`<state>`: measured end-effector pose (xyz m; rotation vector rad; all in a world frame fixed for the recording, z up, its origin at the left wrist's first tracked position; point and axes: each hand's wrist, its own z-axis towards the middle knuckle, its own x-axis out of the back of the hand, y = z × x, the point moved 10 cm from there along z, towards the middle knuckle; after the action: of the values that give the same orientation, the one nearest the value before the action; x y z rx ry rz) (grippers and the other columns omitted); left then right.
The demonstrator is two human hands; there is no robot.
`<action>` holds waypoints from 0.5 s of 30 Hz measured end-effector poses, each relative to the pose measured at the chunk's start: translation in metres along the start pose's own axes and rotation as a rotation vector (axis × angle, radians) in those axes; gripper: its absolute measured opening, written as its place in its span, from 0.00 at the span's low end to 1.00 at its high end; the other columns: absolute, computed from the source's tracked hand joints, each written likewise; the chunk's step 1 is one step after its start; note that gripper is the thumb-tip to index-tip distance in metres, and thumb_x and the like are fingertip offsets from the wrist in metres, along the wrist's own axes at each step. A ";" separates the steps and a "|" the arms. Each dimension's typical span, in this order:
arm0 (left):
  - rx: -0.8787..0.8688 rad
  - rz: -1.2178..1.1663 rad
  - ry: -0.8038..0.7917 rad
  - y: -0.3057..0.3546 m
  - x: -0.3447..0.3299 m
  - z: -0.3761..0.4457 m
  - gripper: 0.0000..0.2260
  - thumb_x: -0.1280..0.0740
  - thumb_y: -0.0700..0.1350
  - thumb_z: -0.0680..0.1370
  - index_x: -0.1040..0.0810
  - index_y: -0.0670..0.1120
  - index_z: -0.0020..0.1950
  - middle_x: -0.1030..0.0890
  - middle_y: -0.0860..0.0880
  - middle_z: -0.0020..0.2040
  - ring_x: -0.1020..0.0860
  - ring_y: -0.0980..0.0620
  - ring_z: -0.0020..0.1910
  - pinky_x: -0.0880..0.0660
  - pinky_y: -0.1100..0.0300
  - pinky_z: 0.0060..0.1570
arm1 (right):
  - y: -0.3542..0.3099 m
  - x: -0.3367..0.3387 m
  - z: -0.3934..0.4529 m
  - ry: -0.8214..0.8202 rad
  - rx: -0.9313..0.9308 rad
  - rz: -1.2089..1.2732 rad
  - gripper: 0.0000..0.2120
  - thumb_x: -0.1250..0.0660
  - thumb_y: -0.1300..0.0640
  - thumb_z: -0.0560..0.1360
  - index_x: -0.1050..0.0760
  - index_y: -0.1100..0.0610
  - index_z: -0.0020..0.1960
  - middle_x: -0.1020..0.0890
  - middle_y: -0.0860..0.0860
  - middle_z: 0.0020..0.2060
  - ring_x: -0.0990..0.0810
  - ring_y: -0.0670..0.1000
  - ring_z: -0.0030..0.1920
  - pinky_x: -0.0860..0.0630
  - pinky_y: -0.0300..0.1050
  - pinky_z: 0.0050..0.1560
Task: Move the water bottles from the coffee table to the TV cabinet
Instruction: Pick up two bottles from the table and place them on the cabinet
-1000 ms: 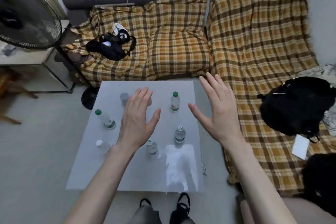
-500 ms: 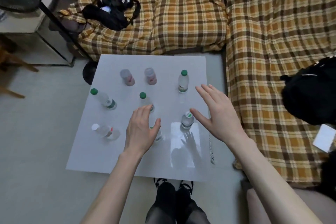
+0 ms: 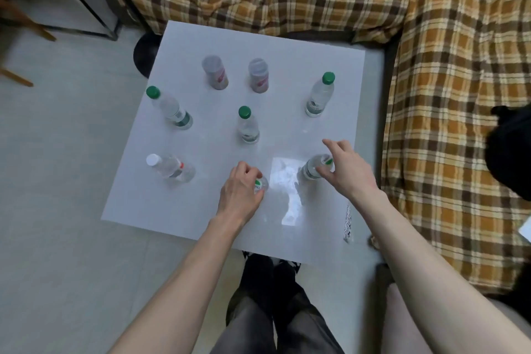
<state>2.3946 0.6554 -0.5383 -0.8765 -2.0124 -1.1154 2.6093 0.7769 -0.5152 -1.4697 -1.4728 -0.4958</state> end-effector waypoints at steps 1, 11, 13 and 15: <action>0.004 -0.012 -0.007 -0.001 -0.001 0.001 0.13 0.30 0.45 0.79 0.22 0.45 0.64 0.27 0.46 0.61 0.25 0.46 0.62 0.23 0.51 0.52 | 0.000 -0.006 0.002 -0.027 -0.012 -0.003 0.28 0.31 0.48 0.79 0.35 0.51 0.77 0.30 0.54 0.67 0.21 0.60 0.60 0.29 0.48 0.46; 0.029 -0.034 0.007 -0.006 0.001 0.021 0.11 0.31 0.40 0.79 0.24 0.43 0.61 0.26 0.44 0.60 0.23 0.41 0.54 0.25 0.49 0.48 | 0.004 -0.024 0.008 -0.026 -0.059 -0.003 0.09 0.37 0.55 0.82 0.33 0.58 0.58 0.24 0.57 0.51 0.22 0.64 0.48 0.22 0.57 0.47; 0.049 -0.023 0.022 -0.010 0.002 0.021 0.10 0.32 0.39 0.79 0.24 0.43 0.60 0.26 0.44 0.59 0.23 0.41 0.54 0.26 0.50 0.47 | 0.002 -0.020 0.005 0.016 -0.036 -0.004 0.09 0.37 0.53 0.82 0.34 0.57 0.56 0.23 0.55 0.50 0.21 0.63 0.48 0.22 0.56 0.45; 0.072 -0.011 0.025 -0.013 0.003 0.021 0.10 0.32 0.39 0.79 0.24 0.43 0.60 0.26 0.44 0.58 0.23 0.40 0.54 0.30 0.52 0.44 | -0.002 -0.011 0.000 0.074 0.004 0.004 0.10 0.38 0.51 0.82 0.34 0.56 0.56 0.22 0.53 0.50 0.20 0.61 0.48 0.23 0.53 0.42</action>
<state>2.3776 0.6693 -0.5507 -0.8116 -2.0261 -1.0487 2.6052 0.7706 -0.5240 -1.4359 -1.4115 -0.5383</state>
